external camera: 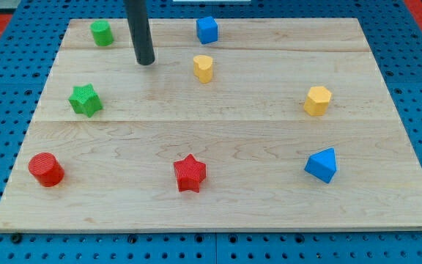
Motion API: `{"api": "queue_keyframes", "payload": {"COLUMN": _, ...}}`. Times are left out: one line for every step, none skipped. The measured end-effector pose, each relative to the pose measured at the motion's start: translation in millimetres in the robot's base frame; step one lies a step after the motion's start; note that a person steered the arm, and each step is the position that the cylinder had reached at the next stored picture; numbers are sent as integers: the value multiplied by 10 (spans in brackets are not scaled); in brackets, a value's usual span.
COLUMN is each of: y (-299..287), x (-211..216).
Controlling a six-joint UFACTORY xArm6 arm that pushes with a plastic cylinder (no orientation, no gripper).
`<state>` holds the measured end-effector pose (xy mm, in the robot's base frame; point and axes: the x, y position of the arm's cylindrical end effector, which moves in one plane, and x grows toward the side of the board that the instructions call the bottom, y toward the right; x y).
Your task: Push the red star towards the center of the board
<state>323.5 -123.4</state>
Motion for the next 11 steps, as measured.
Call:
{"api": "queue_keyframes", "payload": {"y": 137, "x": 126}}
{"api": "queue_keyframes", "payload": {"y": 619, "x": 182}}
{"api": "queue_keyframes", "payload": {"y": 944, "x": 182}}
{"api": "queue_keyframes", "payload": {"y": 945, "x": 788}}
{"api": "queue_keyframes", "payload": {"y": 721, "x": 1170}}
{"api": "queue_keyframes", "payload": {"y": 27, "x": 1240}}
{"api": "queue_keyframes", "payload": {"y": -41, "x": 1424}}
{"api": "queue_keyframes", "payload": {"y": -60, "x": 1557}}
{"api": "queue_keyframes", "payload": {"y": -60, "x": 1818}}
{"api": "queue_keyframes", "payload": {"y": -138, "x": 1975}}
{"api": "queue_keyframes", "payload": {"y": 13, "x": 2287}}
